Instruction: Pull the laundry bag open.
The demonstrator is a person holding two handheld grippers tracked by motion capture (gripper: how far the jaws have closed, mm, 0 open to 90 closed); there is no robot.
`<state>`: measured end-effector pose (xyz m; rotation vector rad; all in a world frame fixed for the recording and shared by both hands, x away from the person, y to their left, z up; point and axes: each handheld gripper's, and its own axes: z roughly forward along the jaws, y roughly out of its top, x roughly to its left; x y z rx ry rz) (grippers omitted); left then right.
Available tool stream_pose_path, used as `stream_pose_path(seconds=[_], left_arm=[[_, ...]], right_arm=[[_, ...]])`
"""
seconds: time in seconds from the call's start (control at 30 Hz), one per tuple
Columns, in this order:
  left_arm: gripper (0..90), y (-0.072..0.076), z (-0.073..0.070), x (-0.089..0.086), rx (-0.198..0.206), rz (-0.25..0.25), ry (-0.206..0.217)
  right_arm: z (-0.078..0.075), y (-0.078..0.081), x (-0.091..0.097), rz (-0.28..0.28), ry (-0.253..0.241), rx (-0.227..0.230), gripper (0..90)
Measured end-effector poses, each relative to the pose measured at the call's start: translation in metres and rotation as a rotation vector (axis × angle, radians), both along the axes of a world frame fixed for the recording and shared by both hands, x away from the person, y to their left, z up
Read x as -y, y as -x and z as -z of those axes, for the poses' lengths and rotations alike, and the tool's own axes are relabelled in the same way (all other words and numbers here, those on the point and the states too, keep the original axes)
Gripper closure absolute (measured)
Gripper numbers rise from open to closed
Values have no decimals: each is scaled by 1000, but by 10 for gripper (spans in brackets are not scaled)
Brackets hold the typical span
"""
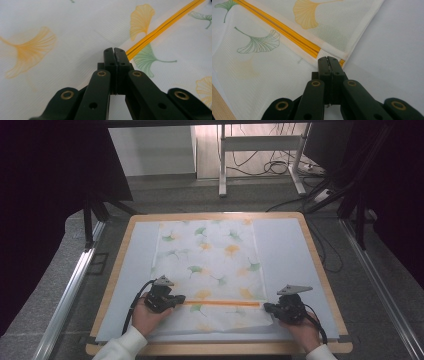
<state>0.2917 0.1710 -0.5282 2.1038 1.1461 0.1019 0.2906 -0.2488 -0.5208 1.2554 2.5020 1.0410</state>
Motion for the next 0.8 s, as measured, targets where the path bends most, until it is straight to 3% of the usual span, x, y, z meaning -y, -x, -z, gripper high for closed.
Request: stream_pose_path(seconds=[0.63, 0.8], left_arm=[[900, 5, -1, -39, -13, -69, -38], [900, 8, -1, -56, -25, -103, -30]], right_arm=[[0, 0, 0, 0, 0, 2, 900], [0, 0, 0, 0, -5, 2, 900]])
